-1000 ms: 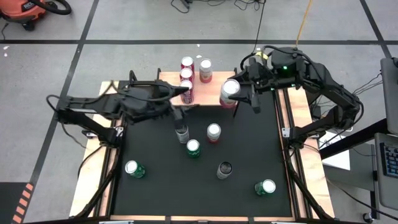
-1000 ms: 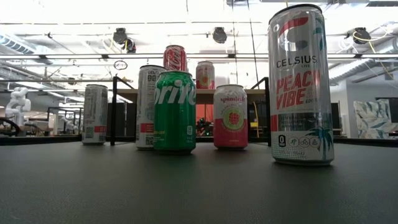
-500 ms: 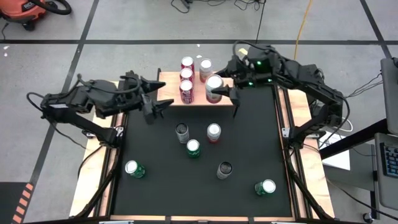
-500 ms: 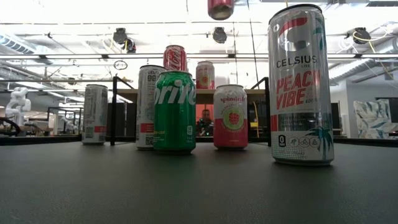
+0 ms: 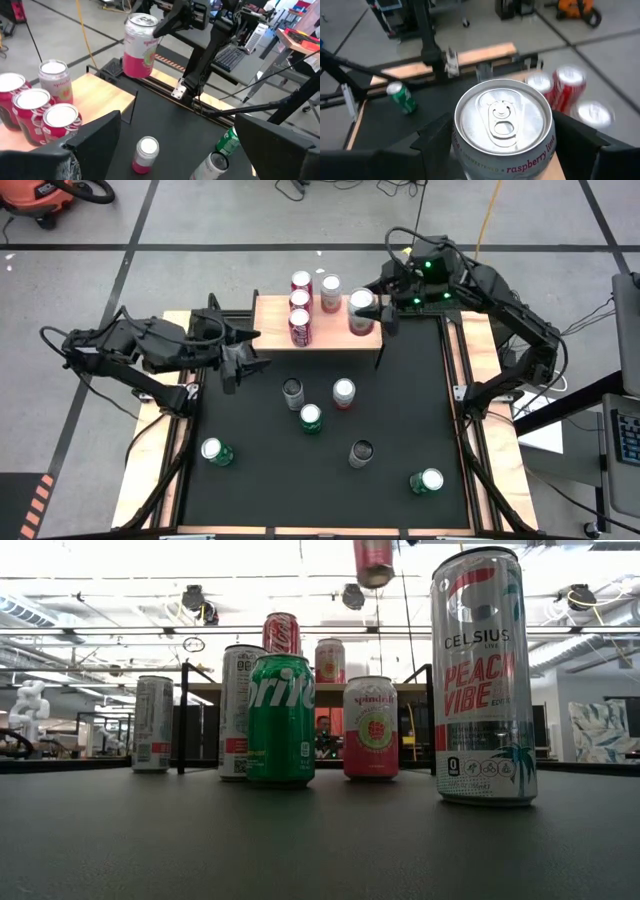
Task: Place canned beverage on shelf
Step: Put the top white pink soda can on the shelf aligned with the other white pink soda can
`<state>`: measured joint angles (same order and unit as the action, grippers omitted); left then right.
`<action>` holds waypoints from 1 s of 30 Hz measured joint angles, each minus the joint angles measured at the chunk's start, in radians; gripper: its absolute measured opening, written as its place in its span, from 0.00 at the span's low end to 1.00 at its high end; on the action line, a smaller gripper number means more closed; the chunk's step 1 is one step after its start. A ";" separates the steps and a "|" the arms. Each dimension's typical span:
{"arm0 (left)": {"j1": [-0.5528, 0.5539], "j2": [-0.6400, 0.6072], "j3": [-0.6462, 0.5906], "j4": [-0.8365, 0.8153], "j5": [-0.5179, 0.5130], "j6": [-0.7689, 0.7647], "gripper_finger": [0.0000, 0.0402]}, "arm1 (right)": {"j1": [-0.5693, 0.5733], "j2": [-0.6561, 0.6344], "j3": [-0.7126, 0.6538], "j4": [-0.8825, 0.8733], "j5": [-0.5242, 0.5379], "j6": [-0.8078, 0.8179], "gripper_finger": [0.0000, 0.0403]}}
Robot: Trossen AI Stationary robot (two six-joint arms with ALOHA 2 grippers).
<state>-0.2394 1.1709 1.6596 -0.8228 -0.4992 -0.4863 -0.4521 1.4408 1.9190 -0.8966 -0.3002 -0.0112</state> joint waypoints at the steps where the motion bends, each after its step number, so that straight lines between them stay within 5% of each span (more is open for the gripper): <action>1: 0.000 0.001 0.000 -0.004 0.000 -0.006 0.97 | -0.011 -0.010 -0.011 -0.020 -0.017 -0.001 0.65; 7: -0.005 0.006 -0.001 -0.006 -0.001 -0.031 0.97 | -0.054 -0.134 -0.202 0.021 -0.070 0.003 0.66; 17: 0.005 0.022 -0.001 -0.008 -0.010 -0.031 0.97 | -0.068 -0.263 -0.576 0.441 -0.104 0.141 0.67; 30: 0.010 0.043 0.000 -0.014 -0.059 -0.032 0.97 | -0.068 -0.142 -0.611 0.611 -0.151 0.034 0.67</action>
<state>-0.2297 1.2138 1.6592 -0.8369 -0.5585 -0.5182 -0.5201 1.2984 1.3083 -0.2854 -0.4511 0.0230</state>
